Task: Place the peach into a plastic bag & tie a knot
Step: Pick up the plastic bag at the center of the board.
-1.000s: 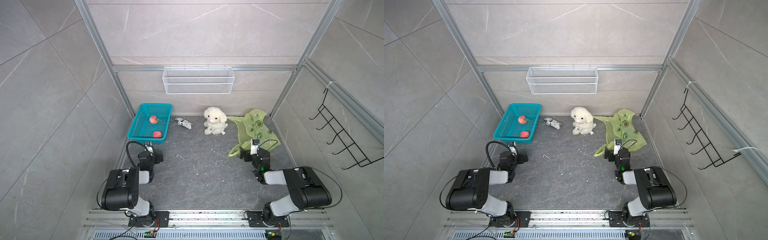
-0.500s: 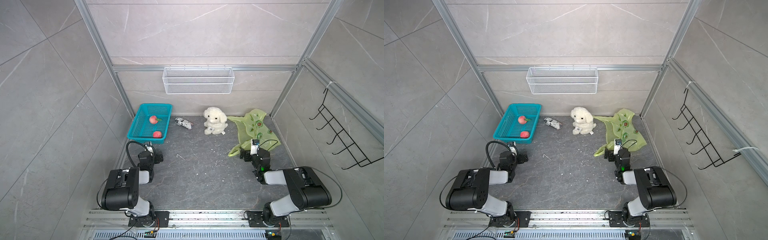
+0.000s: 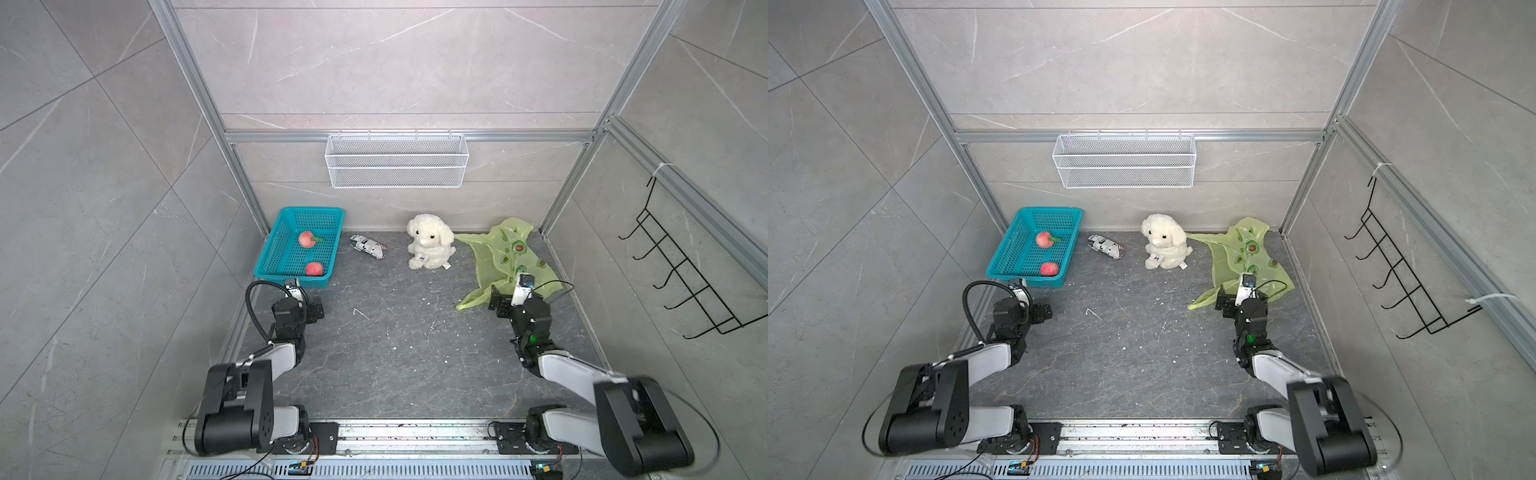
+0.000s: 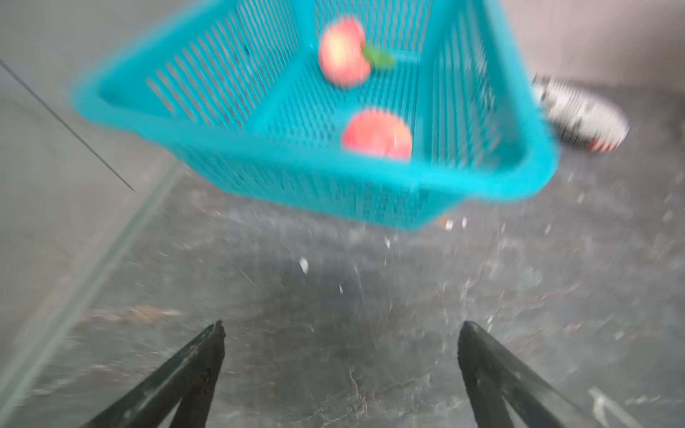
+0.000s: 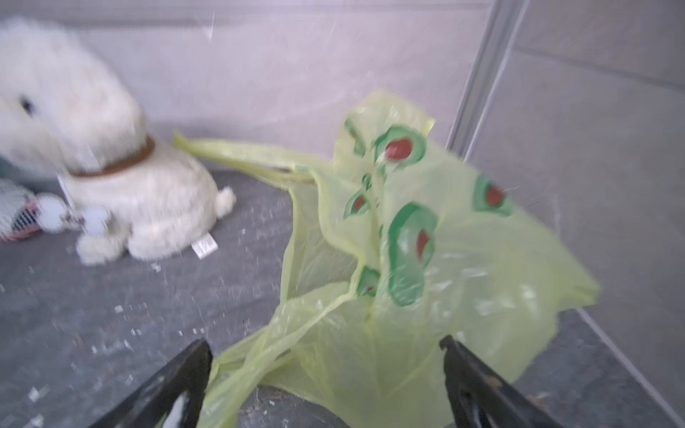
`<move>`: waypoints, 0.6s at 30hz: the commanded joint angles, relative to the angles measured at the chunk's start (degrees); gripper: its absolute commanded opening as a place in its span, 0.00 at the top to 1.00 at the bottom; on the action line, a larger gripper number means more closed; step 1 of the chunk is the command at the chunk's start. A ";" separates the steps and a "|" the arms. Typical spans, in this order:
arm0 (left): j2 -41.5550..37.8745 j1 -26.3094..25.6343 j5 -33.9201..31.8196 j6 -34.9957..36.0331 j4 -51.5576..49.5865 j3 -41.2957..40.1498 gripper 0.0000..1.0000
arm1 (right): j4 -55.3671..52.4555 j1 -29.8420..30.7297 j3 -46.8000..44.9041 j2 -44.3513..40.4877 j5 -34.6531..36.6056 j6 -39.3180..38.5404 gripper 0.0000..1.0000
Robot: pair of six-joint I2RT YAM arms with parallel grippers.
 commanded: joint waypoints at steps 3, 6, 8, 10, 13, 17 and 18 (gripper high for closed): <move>-17.62 -11.74 -12.67 -0.73 -0.79 3.11 0.00 | -42.96 0.23 16.42 -15.60 5.95 10.33 0.01; -23.84 -15.97 -7.81 -5.77 -3.30 6.31 0.00 | -58.90 0.16 22.17 -18.69 14.22 23.19 0.00; -25.67 -16.25 -6.13 -11.87 -12.19 11.37 0.00 | -69.10 0.21 24.44 -20.36 19.71 33.16 0.00; -25.36 -17.04 -12.41 -21.89 -23.61 16.85 0.00 | -75.02 0.08 25.86 -21.25 20.00 35.68 0.00; -23.35 -17.27 -6.82 -23.99 -28.39 21.56 0.00 | -80.56 0.07 28.27 -20.73 16.49 37.97 0.00; -19.69 -17.42 3.50 -30.41 -33.06 25.73 0.00 | -79.76 0.07 31.15 -15.77 6.85 36.77 0.00; -18.62 -17.56 5.14 -31.46 -33.92 26.35 0.00 | -80.43 0.07 32.56 -13.16 4.85 36.62 0.00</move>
